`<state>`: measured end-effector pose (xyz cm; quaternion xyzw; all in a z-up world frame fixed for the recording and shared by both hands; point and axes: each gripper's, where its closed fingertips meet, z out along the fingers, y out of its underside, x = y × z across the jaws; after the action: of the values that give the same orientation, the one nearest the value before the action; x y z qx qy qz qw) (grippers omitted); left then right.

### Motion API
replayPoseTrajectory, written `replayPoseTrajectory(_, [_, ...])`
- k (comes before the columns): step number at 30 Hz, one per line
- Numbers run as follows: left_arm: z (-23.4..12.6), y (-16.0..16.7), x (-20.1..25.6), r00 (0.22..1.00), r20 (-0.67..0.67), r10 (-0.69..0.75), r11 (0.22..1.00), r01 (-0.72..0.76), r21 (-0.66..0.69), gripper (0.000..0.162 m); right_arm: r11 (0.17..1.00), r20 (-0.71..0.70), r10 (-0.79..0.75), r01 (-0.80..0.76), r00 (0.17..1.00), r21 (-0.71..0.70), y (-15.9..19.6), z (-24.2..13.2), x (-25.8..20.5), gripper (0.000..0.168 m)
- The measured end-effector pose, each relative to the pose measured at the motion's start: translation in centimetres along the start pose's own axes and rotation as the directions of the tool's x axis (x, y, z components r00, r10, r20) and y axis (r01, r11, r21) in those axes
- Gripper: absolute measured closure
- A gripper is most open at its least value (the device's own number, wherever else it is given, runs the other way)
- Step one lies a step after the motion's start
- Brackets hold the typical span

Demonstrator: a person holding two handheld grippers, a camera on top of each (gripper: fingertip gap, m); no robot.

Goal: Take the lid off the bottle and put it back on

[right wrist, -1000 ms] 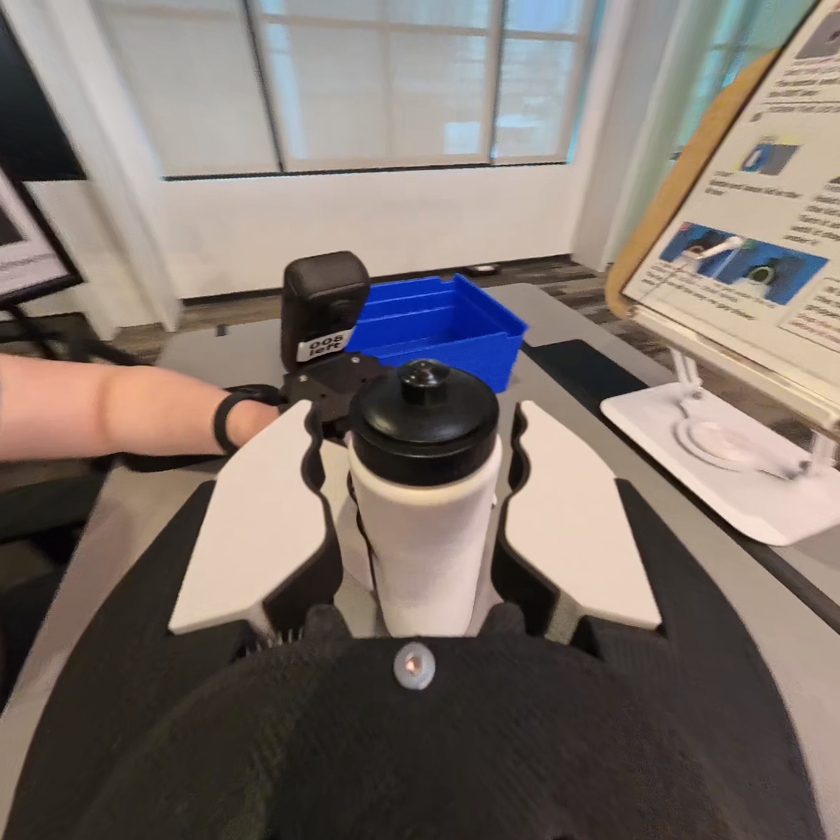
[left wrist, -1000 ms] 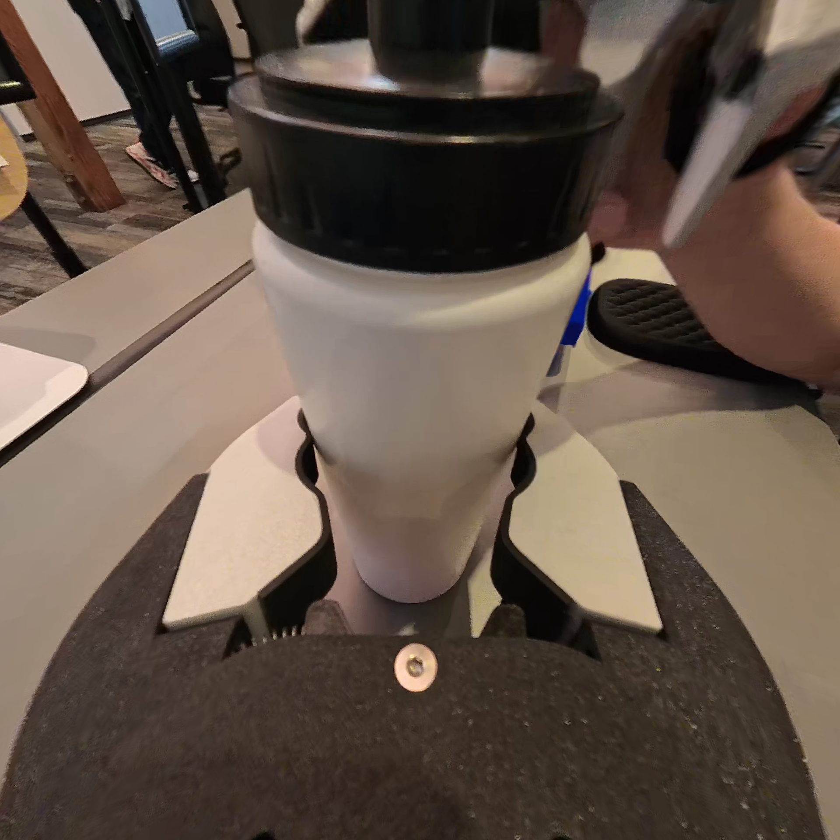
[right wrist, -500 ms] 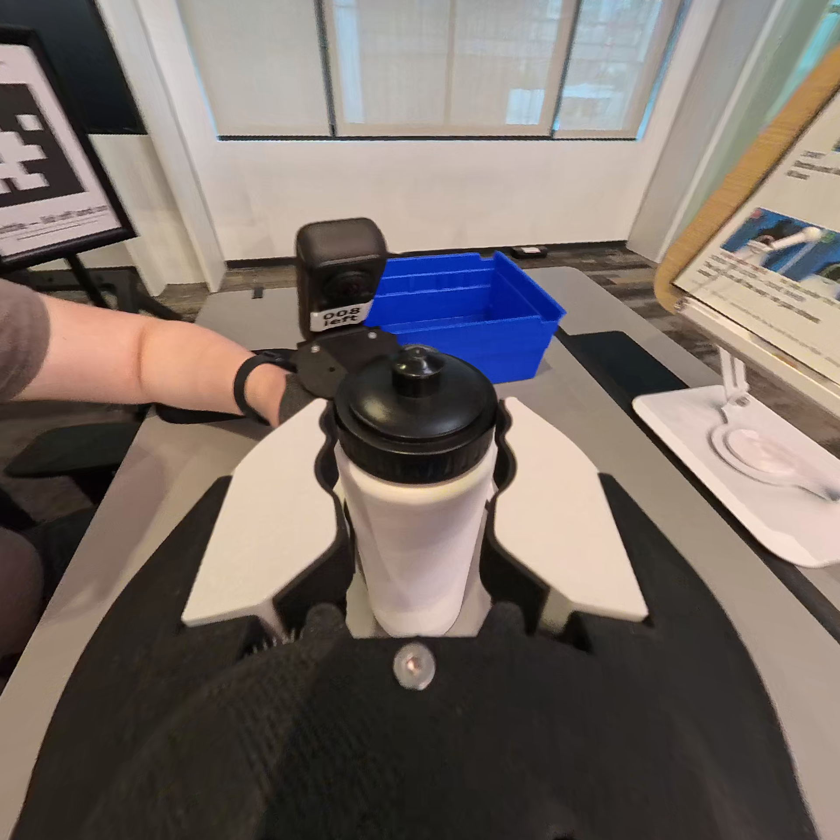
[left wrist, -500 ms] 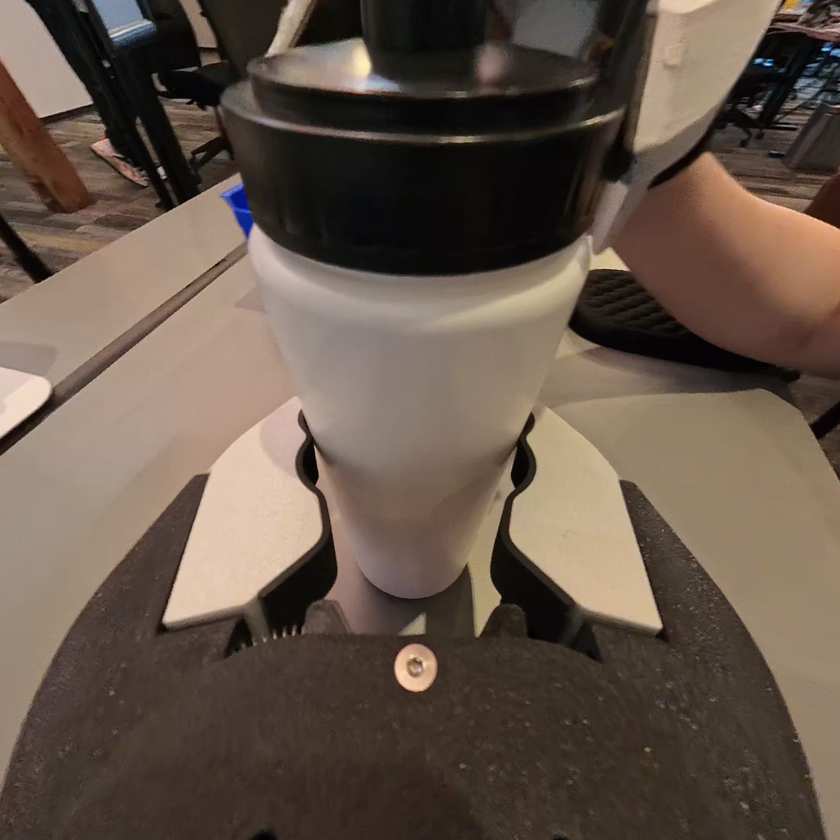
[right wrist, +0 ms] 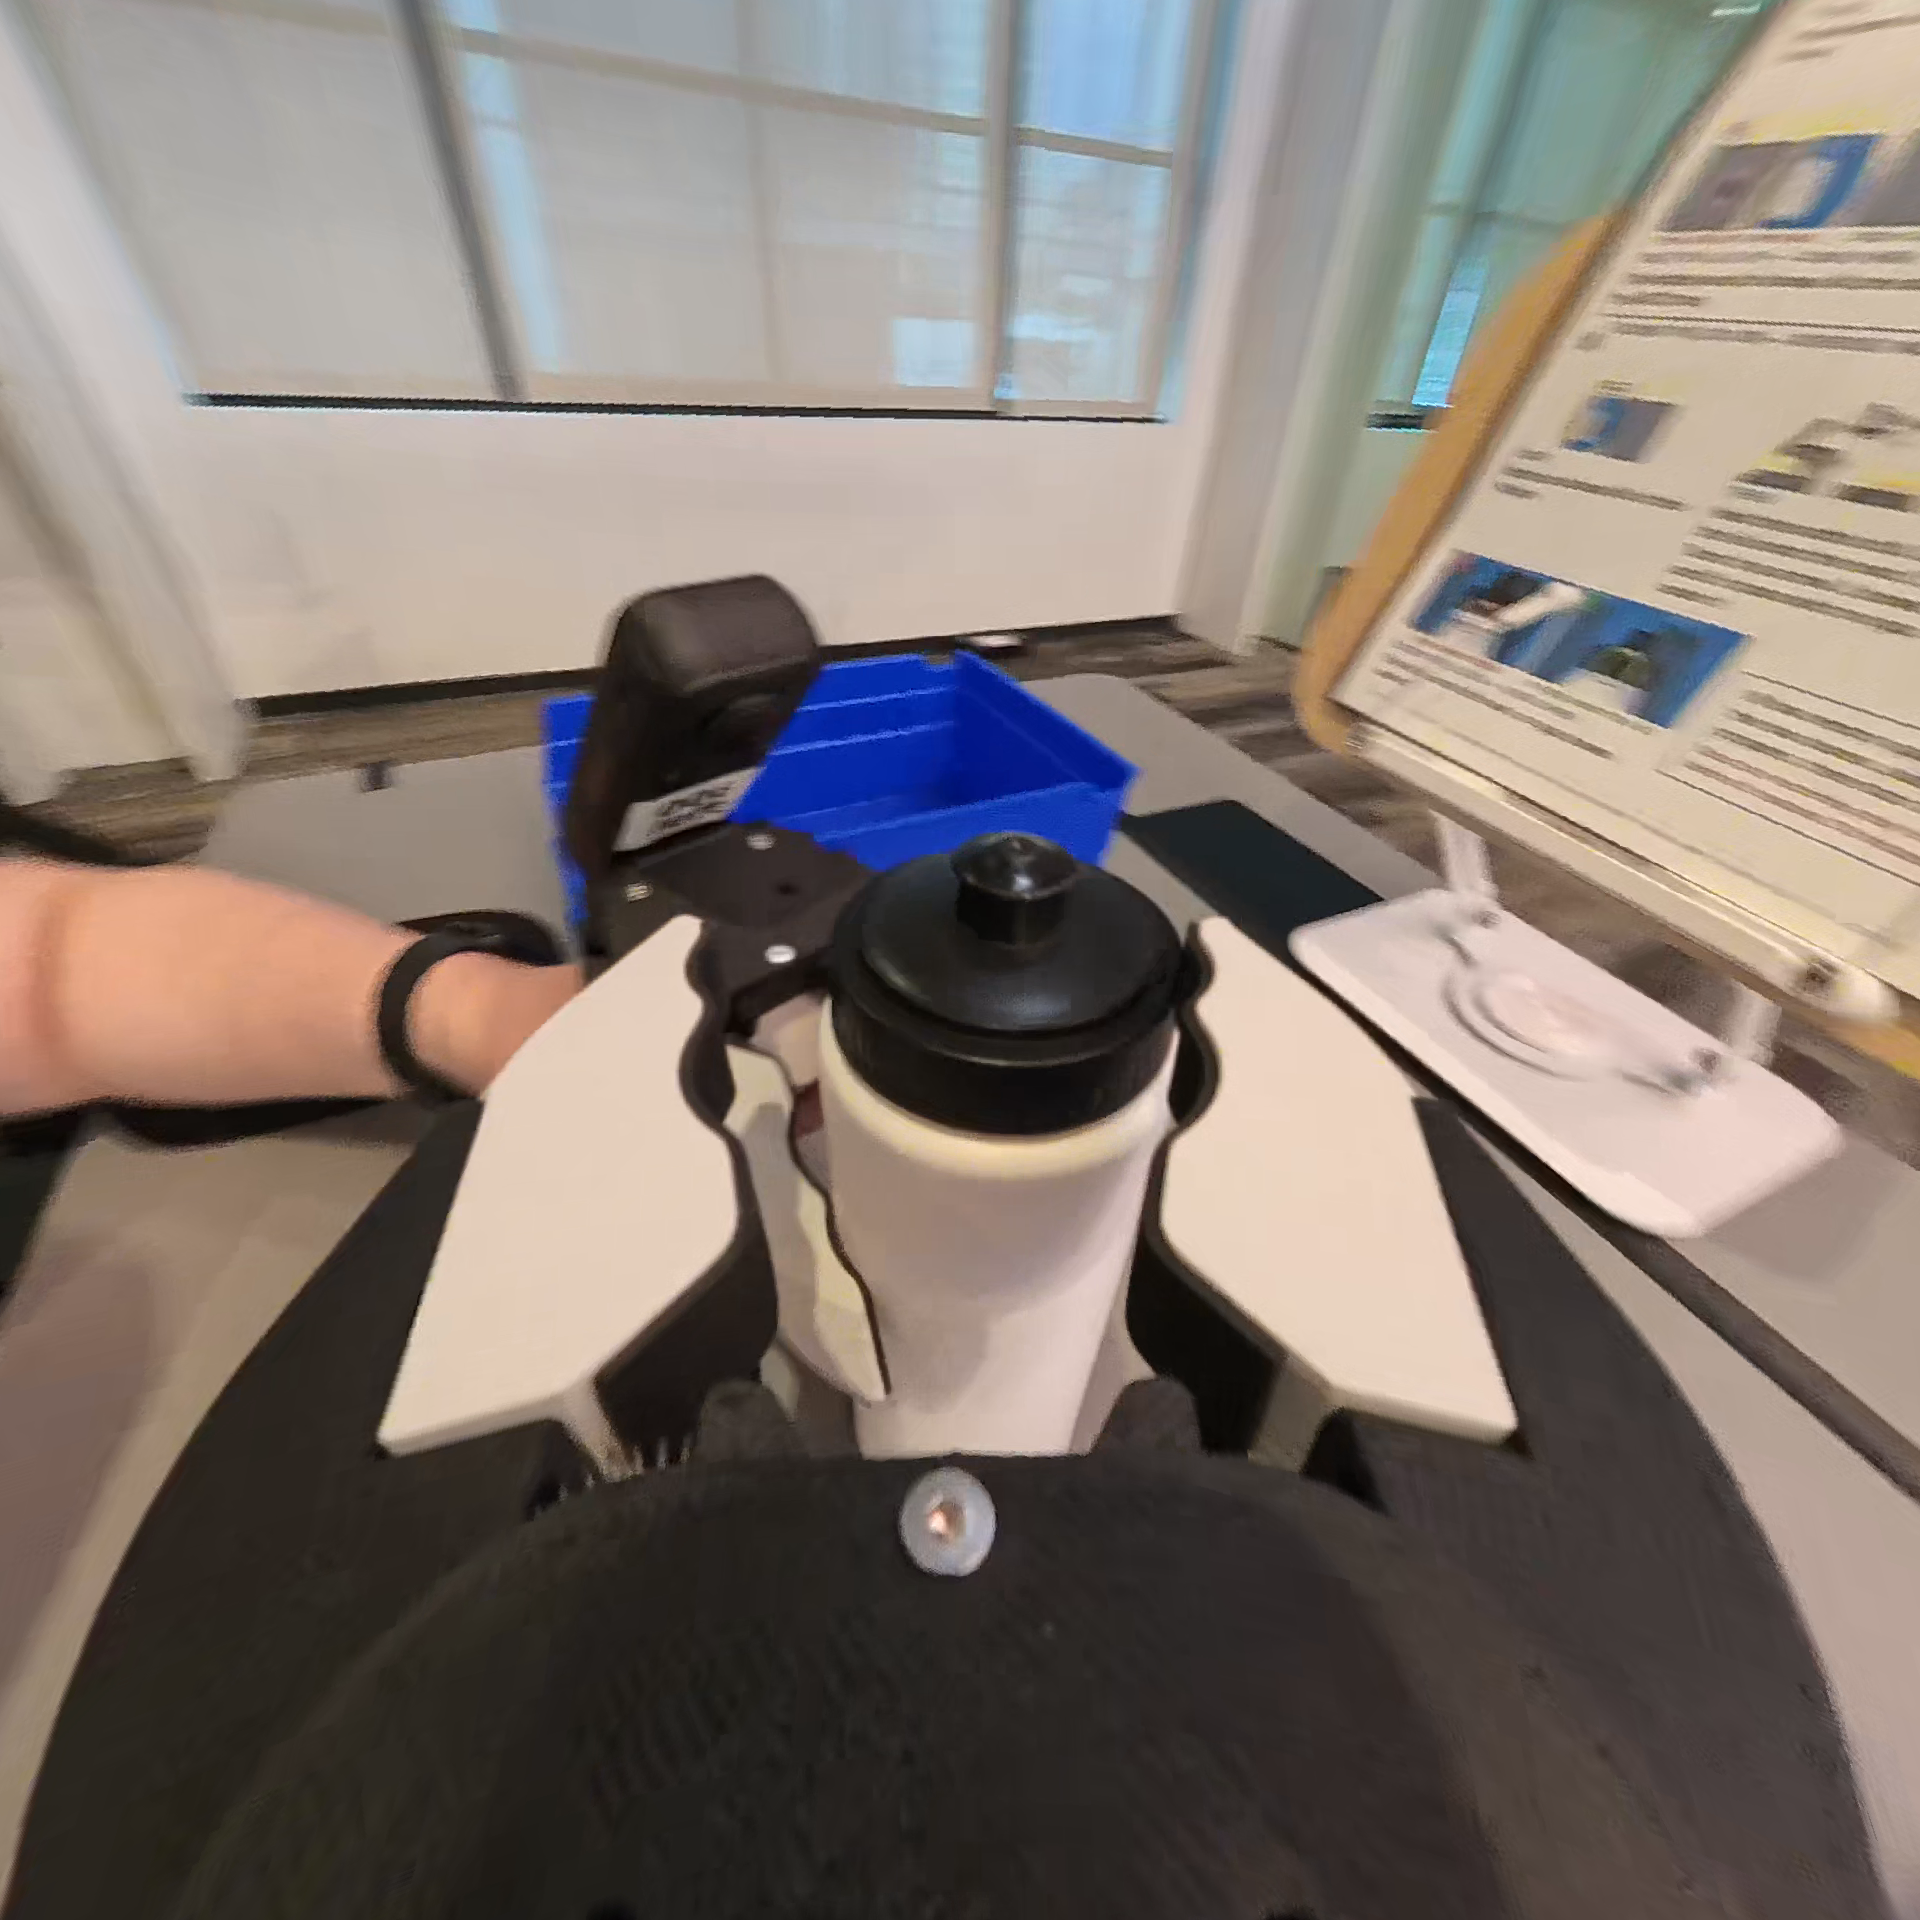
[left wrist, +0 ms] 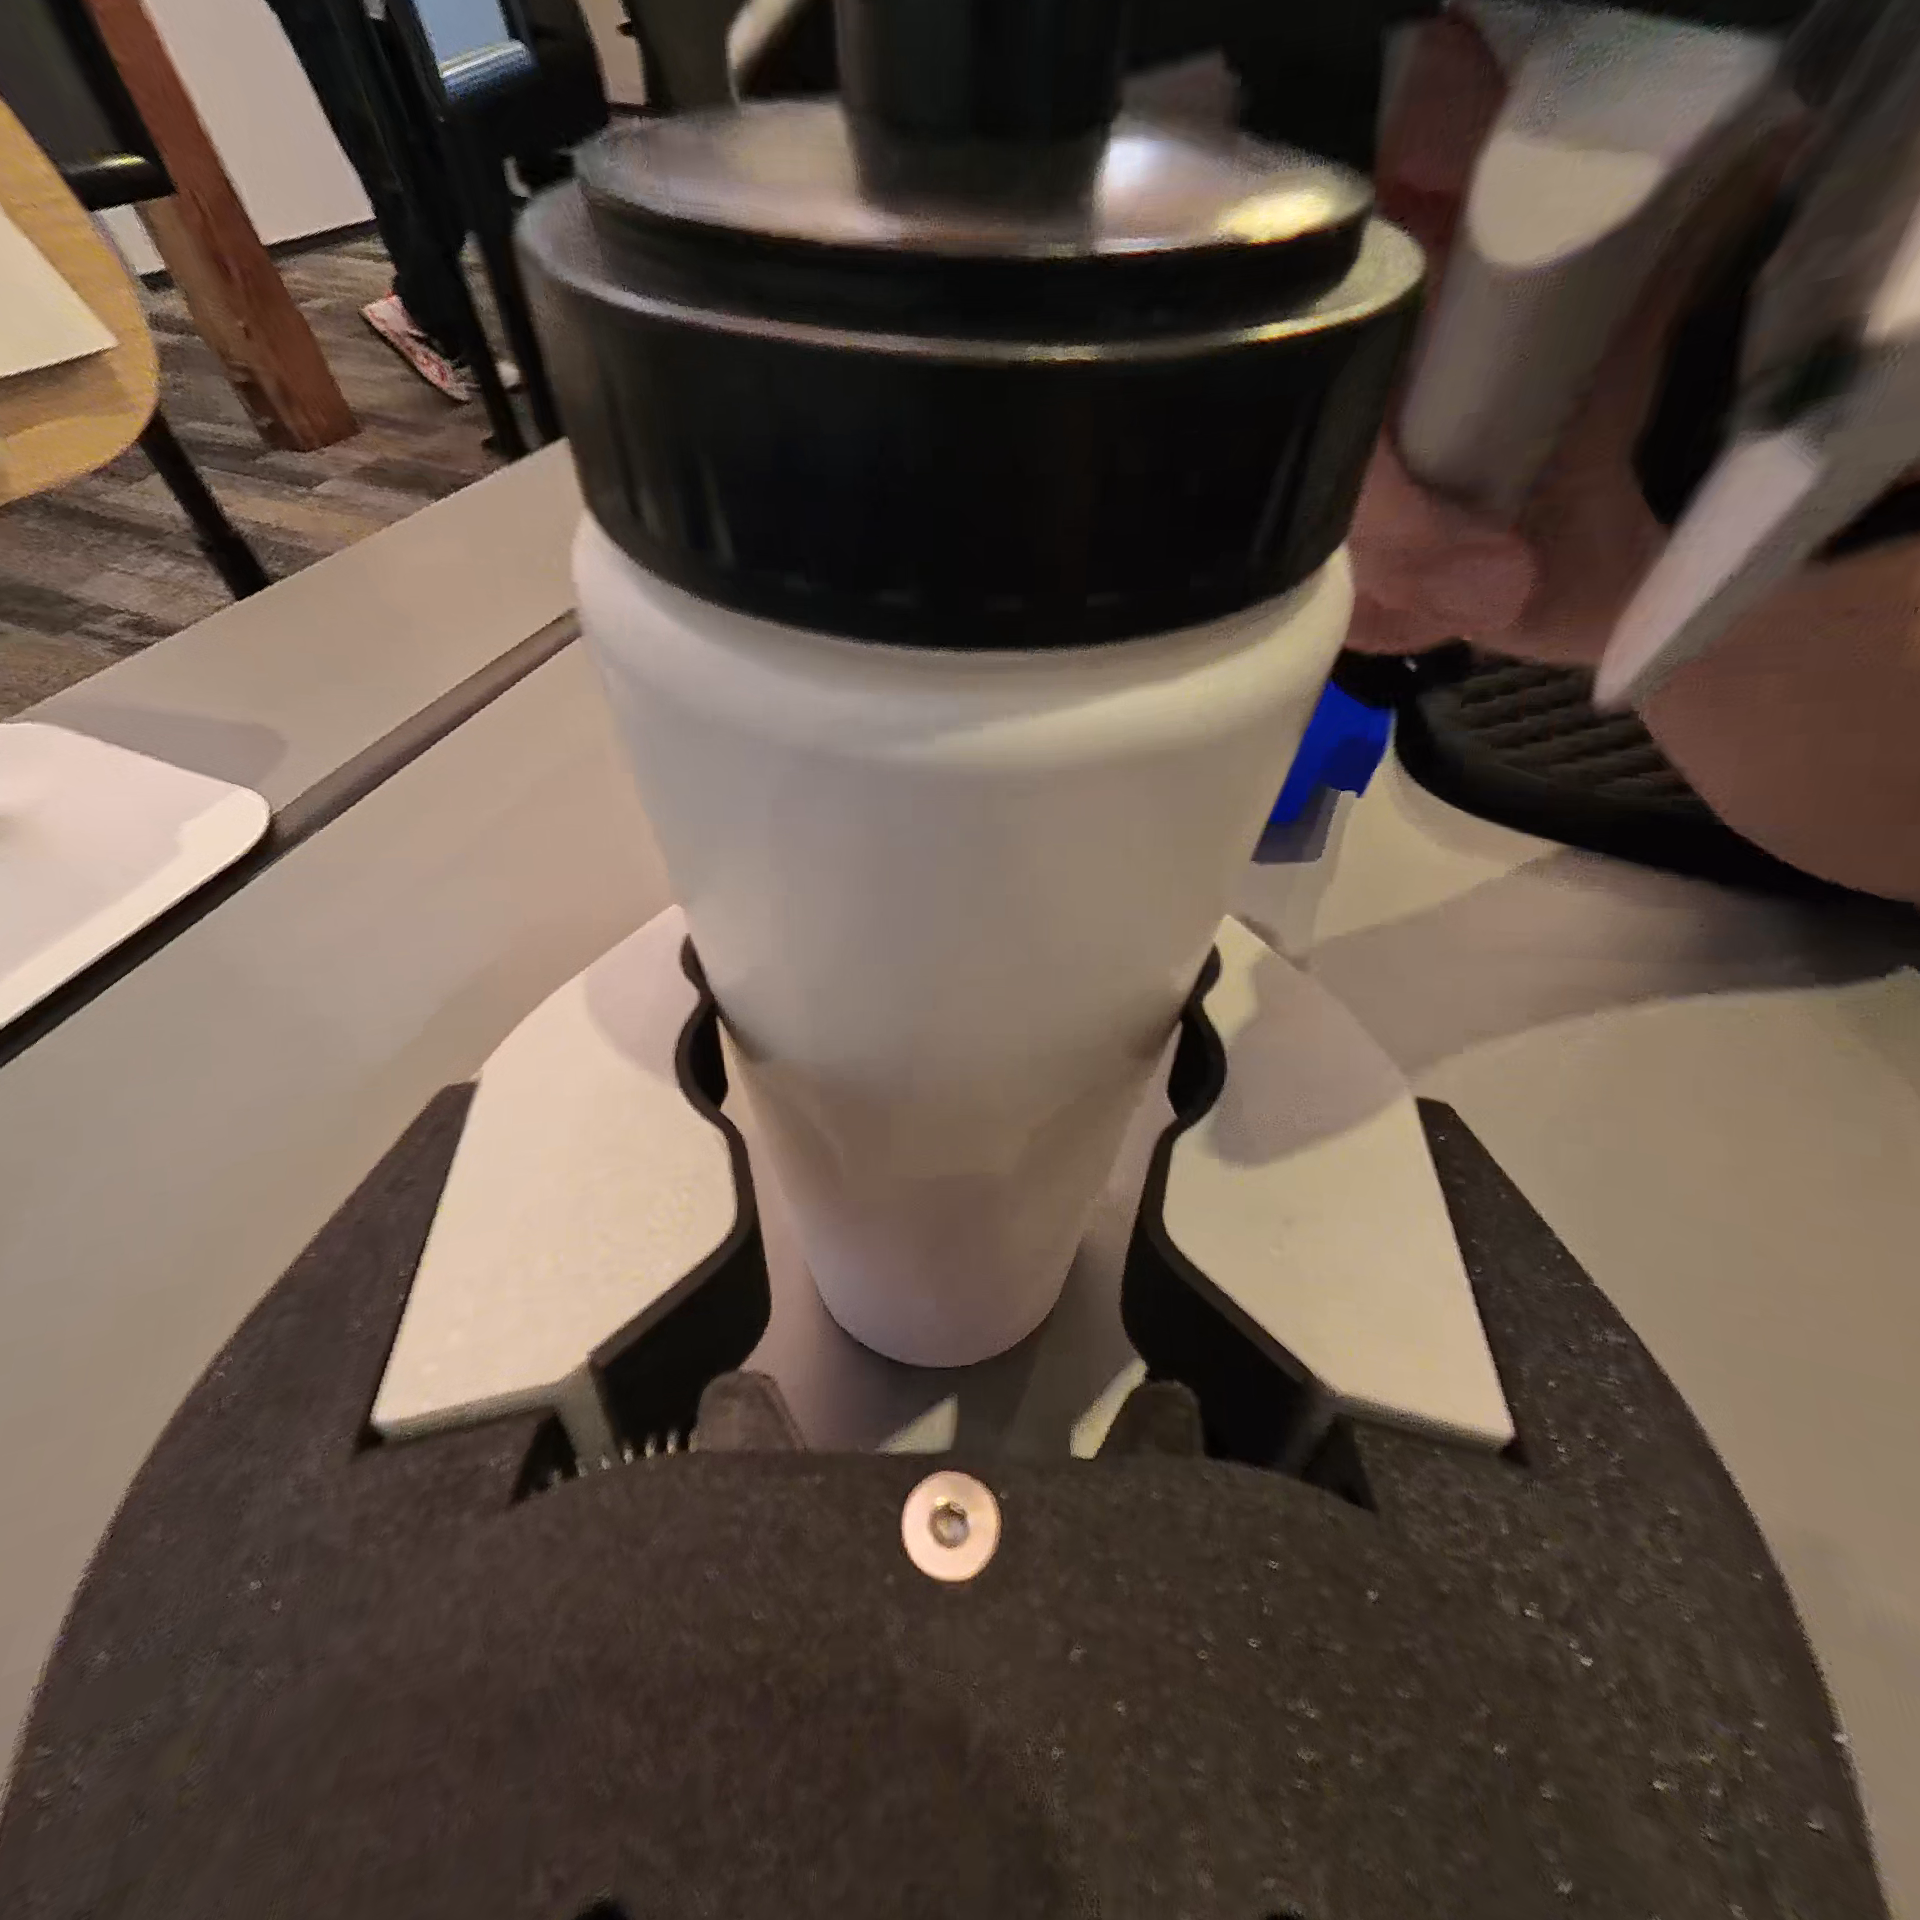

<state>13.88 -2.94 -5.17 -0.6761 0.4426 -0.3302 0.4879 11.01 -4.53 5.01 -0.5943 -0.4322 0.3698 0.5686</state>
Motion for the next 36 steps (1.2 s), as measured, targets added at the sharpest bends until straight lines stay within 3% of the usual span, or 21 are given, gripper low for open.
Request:
replayPoseTrajectory(4, [0.1, 0.0, 1.3, 0.993, -0.113, 0.034, 0.999, -0.032, 0.019, 0.077, 1.0, 0.215, -0.016, 0.017, 0.977, -0.005, 0.3, -1.6, -0.5, 0.083])
replayPoseTrajectory(10, [0.3, -0.1, 3.0, 0.979, -0.193, 0.068, 0.998, -0.064, 0.027, 0.077, 0.999, 0.28, -0.017, 0.024, 0.96, -0.021, 1.2, -1.7, -0.9, 0.091])
replayPoseTrajectory(11, [0.3, -0.1, 3.0, 0.98, -0.189, 0.066, 0.998, -0.063, 0.024, 0.077, 0.999, 0.253, -0.027, 0.034, 0.967, -0.023, 1.2, -1.5, -0.6, 0.098])
replayPoseTrajectory(15, [0.3, -0.1, 2.0, 0.992, -0.119, 0.038, 0.999, -0.037, 0.008, 0.077, 0.999, 0.152, 0.009, -0.003, 0.988, -0.041, 1.2, -0.8, 0.1, 0.098])
replayPoseTrajectory(20, [0.0, 0.0, -0.3, 0.999, 0.043, -0.007, 1.0, 0.007, -0.003, 0.077, 0.996, -0.138, 0.09, -0.091, 0.986, 0.0, 1.4, 0.5, 1.4, 0.099])
replayPoseTrajectory(24, [-0.1, 0.1, -0.4, 0.999, 0.042, -0.009, 1.0, 0.01, -0.009, 0.077, 0.999, -0.224, 0.049, -0.052, 0.973, -0.01, 1.5, 0.5, 1.4, 0.099])
replayPoseTrajectory(27, [0.0, 0.0, 0.1, 1.0, -0.003, 0.003, 1.0, -0.003, -0.001, 0.077, 1.0, -0.062, 0.02, -0.021, 0.998, -0.007, 0.7, 0.4, 0.6, 0.091])
replayPoseTrajectory(31, [0.1, 0.0, 1.3, 0.994, -0.102, 0.029, 0.999, -0.027, 0.023, 0.077, 0.994, 0.229, 0.1, -0.106, 0.968, 0.014, 0.0, -1.4, -0.3, 0.083])
replayPoseTrajectory(36, [0.3, -0.1, 2.6, 0.983, -0.174, 0.058, 0.998, -0.053, 0.032, 0.077, 0.993, 0.335, 0.112, -0.115, 0.935, -0.009, 0.8, -2.1, -0.5, 0.084])
